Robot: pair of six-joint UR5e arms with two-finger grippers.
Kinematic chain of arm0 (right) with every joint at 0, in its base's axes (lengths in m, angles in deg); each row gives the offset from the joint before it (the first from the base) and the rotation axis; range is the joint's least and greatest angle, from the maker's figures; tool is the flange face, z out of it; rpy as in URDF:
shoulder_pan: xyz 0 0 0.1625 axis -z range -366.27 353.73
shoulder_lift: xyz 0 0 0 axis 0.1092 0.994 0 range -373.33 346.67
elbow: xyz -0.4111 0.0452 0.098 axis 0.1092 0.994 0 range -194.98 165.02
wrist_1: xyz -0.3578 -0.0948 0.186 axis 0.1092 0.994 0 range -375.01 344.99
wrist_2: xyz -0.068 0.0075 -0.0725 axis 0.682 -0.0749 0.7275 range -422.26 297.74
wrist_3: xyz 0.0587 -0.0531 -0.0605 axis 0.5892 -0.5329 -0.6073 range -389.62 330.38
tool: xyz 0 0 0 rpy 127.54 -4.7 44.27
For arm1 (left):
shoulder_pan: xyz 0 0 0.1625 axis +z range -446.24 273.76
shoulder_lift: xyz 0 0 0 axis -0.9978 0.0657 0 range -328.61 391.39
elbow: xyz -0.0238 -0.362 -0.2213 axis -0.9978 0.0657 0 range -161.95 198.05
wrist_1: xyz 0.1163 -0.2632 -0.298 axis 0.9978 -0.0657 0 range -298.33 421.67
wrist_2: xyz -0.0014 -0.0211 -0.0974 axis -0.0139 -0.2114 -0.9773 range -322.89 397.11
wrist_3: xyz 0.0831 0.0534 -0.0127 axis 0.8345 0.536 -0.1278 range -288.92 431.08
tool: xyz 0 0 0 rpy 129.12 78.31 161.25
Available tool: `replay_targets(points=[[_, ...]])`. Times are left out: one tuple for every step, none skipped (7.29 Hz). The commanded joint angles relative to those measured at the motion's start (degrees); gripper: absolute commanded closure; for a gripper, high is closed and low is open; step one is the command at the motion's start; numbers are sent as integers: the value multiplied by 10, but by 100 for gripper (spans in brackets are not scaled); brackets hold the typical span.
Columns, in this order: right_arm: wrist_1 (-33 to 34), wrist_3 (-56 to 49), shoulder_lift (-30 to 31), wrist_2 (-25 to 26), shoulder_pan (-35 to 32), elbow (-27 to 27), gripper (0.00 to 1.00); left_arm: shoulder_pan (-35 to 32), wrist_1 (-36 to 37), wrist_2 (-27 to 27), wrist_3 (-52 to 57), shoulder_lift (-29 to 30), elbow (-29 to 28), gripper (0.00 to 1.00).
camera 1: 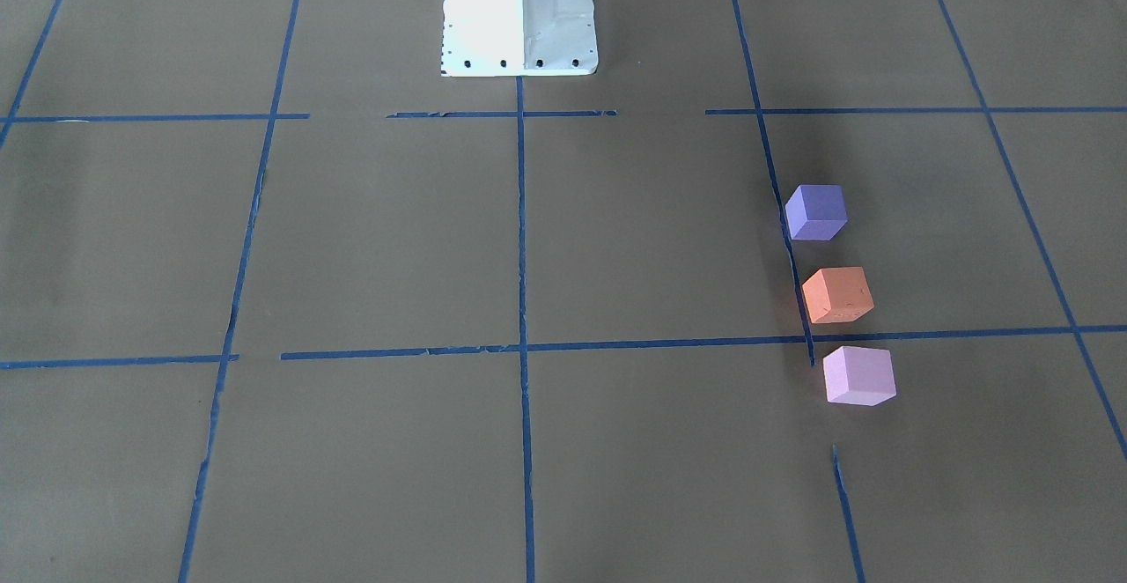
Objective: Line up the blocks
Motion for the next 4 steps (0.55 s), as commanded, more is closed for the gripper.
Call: replay_targets(points=[[0, 0, 0, 0, 0, 0, 0, 0, 1, -1, 0, 0, 0, 0], [0, 0, 0, 0, 0, 0, 0, 0, 2, -1, 0, 0, 0, 0], [0, 0, 0, 0, 0, 0, 0, 0, 4, -6, 0, 0, 0, 0], [0, 0, 0, 0, 0, 0, 0, 0, 6, -27, 0, -1, -1, 0]])
